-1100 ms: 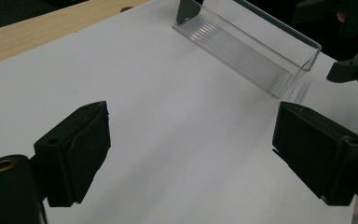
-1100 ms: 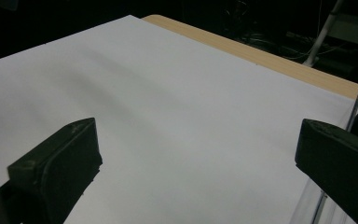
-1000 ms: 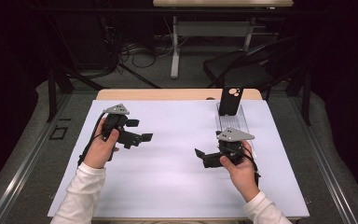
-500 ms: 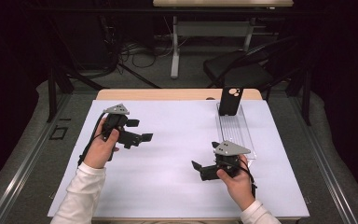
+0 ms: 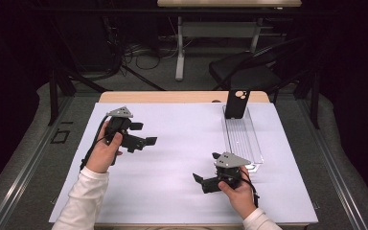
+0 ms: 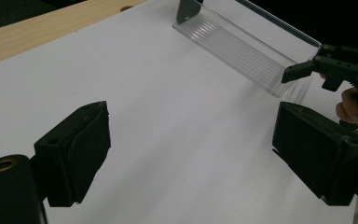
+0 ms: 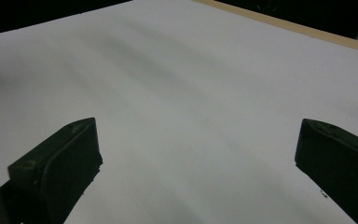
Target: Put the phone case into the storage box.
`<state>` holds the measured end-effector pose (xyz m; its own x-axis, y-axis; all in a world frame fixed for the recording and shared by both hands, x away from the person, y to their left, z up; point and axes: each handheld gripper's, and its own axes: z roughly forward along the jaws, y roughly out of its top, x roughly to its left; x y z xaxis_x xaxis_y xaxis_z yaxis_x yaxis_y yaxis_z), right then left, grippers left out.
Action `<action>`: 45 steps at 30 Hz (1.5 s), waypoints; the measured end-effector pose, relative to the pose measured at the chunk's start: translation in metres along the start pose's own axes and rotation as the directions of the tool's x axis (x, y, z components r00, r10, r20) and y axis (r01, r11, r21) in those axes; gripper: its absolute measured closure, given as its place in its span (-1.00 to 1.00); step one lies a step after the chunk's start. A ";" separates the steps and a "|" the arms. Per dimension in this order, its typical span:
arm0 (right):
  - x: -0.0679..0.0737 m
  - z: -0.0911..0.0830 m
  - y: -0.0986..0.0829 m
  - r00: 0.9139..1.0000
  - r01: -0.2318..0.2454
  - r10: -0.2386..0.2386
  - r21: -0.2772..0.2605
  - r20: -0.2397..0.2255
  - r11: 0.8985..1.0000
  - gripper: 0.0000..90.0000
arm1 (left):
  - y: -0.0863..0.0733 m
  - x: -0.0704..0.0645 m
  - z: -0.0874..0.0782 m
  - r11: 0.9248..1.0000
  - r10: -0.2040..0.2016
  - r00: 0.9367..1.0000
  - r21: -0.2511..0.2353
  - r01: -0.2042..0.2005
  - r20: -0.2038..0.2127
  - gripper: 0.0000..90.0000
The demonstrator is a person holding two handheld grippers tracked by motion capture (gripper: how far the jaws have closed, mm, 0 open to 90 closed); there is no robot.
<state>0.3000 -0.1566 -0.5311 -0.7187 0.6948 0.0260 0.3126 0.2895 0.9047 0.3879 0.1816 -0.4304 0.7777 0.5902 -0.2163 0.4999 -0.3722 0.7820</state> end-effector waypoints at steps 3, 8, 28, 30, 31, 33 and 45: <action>0.002 0.004 -0.002 1.000 0.012 -0.012 0.005 -0.006 1.000 -1.00 | 0.000 0.000 0.000 1.000 0.003 1.000 0.004 -0.003 0.000 -0.74; 0.005 0.008 -0.006 1.000 0.016 -0.016 0.012 -0.020 1.000 -1.00 | 0.000 0.000 0.001 1.000 0.003 1.000 0.005 -0.003 0.000 -0.74; 0.006 0.016 -0.012 0.998 0.017 -0.016 0.034 -0.055 0.999 -1.00 | 0.000 -0.003 0.003 1.000 0.012 1.000 0.012 -0.012 0.000 -0.74; 0.007 0.017 -0.013 0.998 0.016 -0.014 0.036 -0.056 0.999 -1.00 | 0.000 -0.003 0.003 1.000 0.012 1.000 0.010 -0.012 0.000 -0.74; 0.007 0.017 -0.013 0.998 0.018 -0.016 0.035 -0.056 0.999 -1.00 | 0.000 -0.003 0.003 1.000 0.013 1.000 0.011 -0.013 0.000 -0.74; 0.007 0.017 -0.013 0.998 0.019 -0.017 0.035 -0.057 0.999 -1.00 | 0.000 -0.003 0.003 1.000 0.011 1.000 0.010 -0.011 0.002 -0.74; 0.006 0.017 -0.013 0.998 0.015 -0.013 0.037 -0.054 0.999 -0.99 | -0.001 -0.002 0.002 1.000 0.005 1.000 0.010 -0.005 0.001 -0.74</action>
<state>0.3019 -0.1446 -0.5495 -0.7550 0.6546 0.0375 0.3250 0.3241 0.8884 0.3872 0.1793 -0.4319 0.7807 0.5874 -0.2131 0.4998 -0.3824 0.7771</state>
